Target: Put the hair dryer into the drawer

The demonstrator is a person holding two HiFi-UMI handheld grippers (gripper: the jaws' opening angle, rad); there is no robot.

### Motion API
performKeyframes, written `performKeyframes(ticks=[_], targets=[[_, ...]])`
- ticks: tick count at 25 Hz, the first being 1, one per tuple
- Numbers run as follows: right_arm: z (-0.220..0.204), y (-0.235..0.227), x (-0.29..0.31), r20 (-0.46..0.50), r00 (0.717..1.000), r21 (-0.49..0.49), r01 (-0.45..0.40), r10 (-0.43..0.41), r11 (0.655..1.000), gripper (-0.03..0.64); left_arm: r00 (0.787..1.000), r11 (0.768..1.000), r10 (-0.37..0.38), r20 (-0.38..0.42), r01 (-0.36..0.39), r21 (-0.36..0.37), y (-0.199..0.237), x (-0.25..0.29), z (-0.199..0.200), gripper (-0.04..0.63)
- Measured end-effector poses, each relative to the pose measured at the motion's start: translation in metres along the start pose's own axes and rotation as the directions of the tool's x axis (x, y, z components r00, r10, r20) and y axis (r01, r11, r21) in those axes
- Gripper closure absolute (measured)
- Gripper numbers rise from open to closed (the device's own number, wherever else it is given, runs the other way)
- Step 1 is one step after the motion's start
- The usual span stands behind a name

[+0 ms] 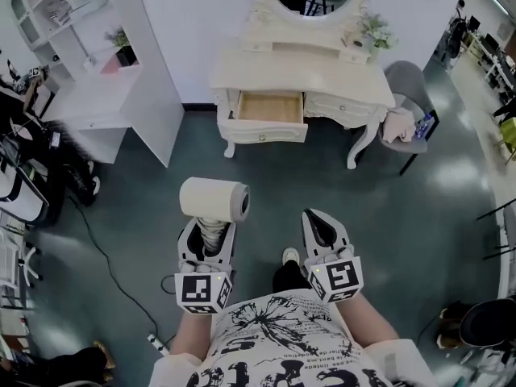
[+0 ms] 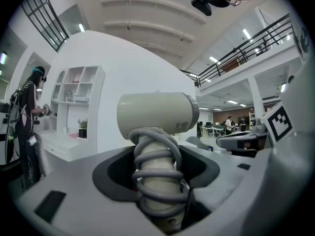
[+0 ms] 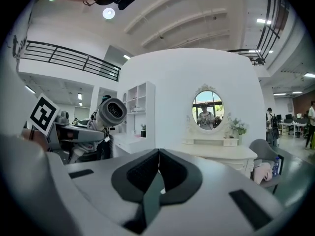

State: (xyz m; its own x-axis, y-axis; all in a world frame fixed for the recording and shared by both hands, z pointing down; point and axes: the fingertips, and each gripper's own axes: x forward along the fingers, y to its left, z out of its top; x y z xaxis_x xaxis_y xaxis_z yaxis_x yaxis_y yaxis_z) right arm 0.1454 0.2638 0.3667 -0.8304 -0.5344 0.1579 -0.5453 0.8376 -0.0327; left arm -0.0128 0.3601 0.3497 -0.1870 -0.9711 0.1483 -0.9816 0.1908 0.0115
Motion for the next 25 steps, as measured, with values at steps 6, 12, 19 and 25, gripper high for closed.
performKeyframes(ticks=[6,12,19,25], targets=[[0.021,-0.08,0.065,0.01,0.999,-0.017,-0.052,0.052,0.999,0.6,0.998,0.998,0.06,0.018,-0.06,-0.014,-0.007,0.092,0.019,0.331],[0.037,-0.153,0.115,0.027,0.999,-0.023,-0.04,0.041,0.999,0.6,0.996,0.997,0.08,0.028,-0.08,0.0,-0.016,0.168,0.028,0.331],[0.033,-0.194,0.159,0.001,1.0,-0.009,-0.011,0.011,1.0,0.6,0.999,0.999,0.054,-0.003,-0.054,0.001,-0.007,0.228,0.028,0.331],[0.031,-0.215,0.215,-0.007,0.999,-0.001,0.043,-0.043,0.999,0.6,1.0,1.0,-0.013,-0.009,0.013,0.002,0.023,0.296,0.027,0.331]])
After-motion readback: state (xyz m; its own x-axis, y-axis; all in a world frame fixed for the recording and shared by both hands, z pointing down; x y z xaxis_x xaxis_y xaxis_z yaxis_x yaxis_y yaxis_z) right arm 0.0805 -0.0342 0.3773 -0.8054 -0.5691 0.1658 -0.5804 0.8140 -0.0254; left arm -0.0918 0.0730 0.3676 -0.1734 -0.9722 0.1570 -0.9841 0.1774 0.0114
